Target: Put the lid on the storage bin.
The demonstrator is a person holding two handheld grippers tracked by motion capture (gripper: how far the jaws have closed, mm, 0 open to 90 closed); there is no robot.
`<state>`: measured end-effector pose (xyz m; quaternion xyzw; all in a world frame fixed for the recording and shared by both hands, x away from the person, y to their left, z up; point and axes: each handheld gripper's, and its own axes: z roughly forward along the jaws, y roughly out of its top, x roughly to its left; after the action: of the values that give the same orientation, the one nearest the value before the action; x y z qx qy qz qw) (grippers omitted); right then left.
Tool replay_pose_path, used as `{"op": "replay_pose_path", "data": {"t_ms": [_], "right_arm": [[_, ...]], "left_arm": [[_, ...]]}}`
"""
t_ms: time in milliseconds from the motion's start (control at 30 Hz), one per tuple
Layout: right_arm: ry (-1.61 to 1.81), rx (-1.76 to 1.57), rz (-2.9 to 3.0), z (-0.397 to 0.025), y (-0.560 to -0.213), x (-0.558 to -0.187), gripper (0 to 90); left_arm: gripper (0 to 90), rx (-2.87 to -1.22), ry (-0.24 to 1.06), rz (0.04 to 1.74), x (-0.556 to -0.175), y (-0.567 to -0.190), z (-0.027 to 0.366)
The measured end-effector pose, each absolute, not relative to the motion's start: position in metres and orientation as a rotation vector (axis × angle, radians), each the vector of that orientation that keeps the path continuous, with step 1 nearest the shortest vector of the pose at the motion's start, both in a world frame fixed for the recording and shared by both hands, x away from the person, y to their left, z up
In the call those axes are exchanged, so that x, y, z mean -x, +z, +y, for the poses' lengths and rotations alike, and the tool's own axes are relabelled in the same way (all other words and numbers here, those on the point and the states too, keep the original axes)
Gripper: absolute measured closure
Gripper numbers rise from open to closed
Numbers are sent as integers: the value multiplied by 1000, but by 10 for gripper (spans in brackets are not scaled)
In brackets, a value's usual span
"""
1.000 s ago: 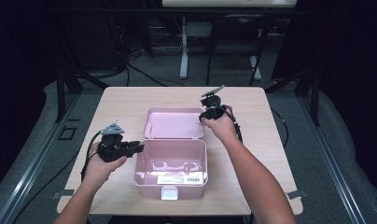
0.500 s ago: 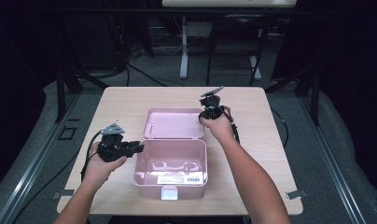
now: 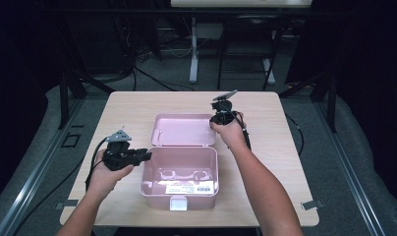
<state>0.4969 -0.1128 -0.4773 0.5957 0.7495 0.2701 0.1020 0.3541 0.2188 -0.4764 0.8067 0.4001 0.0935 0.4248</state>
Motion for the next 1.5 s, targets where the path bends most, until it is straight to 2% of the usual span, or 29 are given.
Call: {"op": "replay_pose_path", "data": {"t_ms": [800, 1500], "right_arm": [[881, -1646, 2121, -111, -442, -481, 836], [993, -1486, 2104, -118, -397, -444, 853]], "left_arm": [[706, -2028, 233, 997, -354, -477, 218], [706, -2025, 237, 1008, -354, -478, 216]]}}
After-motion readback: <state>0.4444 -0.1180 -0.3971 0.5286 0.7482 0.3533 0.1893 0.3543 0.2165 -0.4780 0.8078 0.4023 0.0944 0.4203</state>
